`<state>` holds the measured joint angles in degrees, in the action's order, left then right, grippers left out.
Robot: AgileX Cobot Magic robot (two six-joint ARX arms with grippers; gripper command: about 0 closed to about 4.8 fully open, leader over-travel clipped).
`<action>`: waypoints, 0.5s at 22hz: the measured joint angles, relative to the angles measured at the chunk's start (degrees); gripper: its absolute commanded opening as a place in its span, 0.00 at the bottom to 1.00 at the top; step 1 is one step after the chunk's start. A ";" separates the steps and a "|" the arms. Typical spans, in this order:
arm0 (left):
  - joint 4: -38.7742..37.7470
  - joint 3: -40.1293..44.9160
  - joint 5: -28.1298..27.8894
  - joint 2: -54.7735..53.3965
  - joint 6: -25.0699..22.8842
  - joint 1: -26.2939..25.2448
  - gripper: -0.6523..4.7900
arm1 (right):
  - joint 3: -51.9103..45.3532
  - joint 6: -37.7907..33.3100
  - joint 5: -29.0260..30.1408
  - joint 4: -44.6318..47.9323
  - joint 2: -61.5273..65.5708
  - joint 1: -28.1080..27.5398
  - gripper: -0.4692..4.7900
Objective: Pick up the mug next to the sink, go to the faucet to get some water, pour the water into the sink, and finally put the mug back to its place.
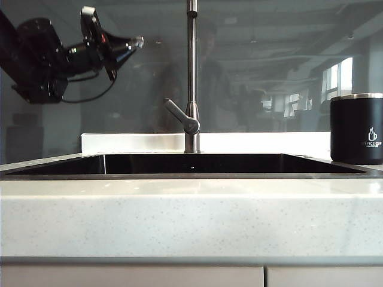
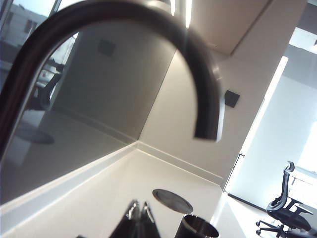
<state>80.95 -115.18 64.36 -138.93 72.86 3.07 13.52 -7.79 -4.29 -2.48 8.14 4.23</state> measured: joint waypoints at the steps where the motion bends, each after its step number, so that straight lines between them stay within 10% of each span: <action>1: 0.00 0.00 -0.04 1.20 -0.15 0.00 0.12 | -2.36 0.00 0.00 -0.07 -1.68 0.00 0.08; 11: 0.00 0.00 0.37 8.96 -1.25 -1.05 0.12 | -9.66 -0.09 0.02 1.33 -8.09 0.00 0.08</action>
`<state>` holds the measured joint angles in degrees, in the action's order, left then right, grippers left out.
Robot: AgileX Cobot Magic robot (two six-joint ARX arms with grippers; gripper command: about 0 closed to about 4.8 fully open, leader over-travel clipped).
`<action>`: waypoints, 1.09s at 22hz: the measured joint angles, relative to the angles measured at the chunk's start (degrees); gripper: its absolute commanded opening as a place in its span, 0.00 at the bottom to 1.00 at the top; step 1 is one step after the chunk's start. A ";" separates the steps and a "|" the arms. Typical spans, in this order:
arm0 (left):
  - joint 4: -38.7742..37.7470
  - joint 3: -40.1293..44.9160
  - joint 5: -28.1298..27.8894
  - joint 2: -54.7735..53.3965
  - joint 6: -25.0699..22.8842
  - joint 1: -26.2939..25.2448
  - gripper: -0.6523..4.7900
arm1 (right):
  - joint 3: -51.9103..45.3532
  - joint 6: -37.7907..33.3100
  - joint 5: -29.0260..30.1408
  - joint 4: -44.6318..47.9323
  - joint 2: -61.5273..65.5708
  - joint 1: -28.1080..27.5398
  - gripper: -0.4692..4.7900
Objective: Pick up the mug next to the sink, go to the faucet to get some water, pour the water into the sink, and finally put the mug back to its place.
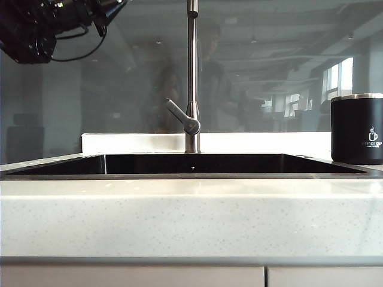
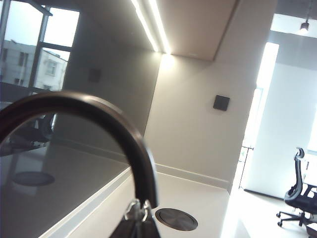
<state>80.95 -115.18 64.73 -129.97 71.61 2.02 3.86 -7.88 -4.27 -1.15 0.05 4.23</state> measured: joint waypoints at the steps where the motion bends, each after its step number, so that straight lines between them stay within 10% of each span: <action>1: 0.00 0.02 0.37 0.59 -0.02 0.02 0.12 | -0.20 0.00 0.02 -0.13 0.00 0.00 0.08; 24: -0.02 0.15 3.87 16.79 0.48 -2.23 0.12 | -2.78 6.21 -0.02 0.24 0.00 -0.02 0.08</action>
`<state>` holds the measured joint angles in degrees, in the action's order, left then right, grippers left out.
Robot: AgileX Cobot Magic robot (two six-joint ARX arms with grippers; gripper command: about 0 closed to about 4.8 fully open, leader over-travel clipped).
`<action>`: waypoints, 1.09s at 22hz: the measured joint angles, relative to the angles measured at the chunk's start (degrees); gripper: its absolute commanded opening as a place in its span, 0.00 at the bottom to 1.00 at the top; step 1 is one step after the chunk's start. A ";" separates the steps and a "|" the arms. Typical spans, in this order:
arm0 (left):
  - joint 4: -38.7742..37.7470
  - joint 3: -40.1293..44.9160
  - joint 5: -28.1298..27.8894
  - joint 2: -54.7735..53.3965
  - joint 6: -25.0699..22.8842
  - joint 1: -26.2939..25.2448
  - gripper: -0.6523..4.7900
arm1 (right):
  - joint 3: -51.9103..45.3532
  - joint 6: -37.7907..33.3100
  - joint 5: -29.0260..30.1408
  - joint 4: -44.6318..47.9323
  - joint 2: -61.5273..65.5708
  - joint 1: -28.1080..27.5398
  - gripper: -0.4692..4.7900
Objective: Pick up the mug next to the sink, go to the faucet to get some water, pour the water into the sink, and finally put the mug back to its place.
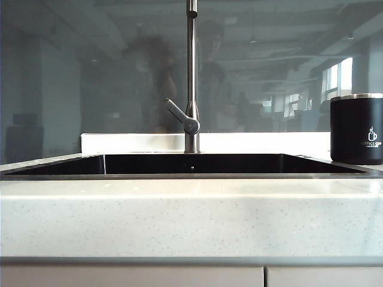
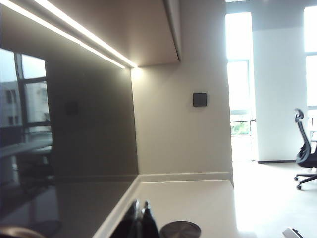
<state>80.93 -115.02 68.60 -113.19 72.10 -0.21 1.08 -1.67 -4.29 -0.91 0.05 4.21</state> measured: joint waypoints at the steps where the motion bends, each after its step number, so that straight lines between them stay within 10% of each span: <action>1: 0.00 -0.02 -0.02 1.40 0.04 -0.90 0.12 | -0.11 0.20 0.00 0.26 -0.02 -0.11 0.08; 24: 0.00 -0.07 1.97 7.34 2.38 -4.94 0.11 | -0.81 3.17 0.39 3.93 0.00 -7.50 0.08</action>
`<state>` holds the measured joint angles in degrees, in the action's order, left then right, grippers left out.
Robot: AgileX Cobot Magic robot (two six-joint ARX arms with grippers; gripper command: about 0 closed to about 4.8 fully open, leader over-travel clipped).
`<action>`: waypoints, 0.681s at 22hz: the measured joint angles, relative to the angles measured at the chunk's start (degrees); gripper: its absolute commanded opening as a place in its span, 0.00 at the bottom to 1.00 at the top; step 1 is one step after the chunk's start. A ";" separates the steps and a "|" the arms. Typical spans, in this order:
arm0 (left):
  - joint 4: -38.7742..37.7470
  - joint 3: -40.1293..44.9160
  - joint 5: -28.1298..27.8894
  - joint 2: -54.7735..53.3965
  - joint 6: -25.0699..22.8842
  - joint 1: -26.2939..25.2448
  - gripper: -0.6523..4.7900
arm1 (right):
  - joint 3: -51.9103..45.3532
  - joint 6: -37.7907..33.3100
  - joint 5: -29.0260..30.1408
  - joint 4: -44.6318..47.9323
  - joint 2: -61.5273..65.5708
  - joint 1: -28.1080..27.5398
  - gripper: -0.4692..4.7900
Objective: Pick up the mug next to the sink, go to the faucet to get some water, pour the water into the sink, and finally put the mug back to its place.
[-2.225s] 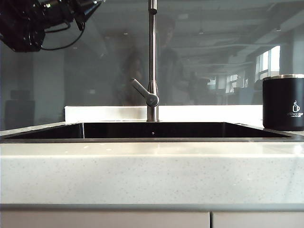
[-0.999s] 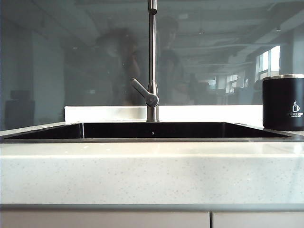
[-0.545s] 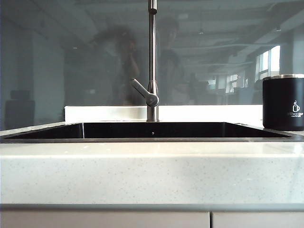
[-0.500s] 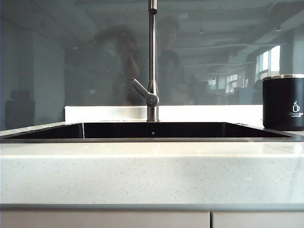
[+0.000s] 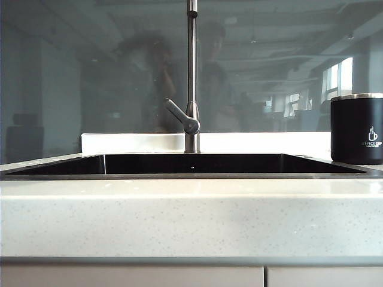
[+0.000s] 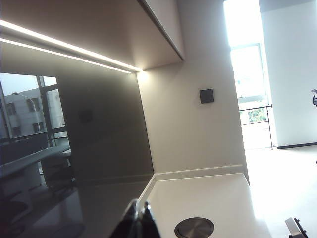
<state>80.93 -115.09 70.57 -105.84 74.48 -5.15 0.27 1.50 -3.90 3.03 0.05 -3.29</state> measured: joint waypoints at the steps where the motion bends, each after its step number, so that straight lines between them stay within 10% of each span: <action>1: -0.02 0.02 -0.02 0.00 0.02 -0.02 0.11 | 0.00 -0.22 2.75 0.00 -0.02 -1.44 0.08; 15: -0.02 0.02 2.08 0.00 0.85 0.00 0.11 | 0.00 -1.29 6.73 0.00 0.00 -2.45 0.08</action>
<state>80.90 -115.07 72.64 -105.84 75.33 -5.15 0.27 0.21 2.83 3.03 0.05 -5.74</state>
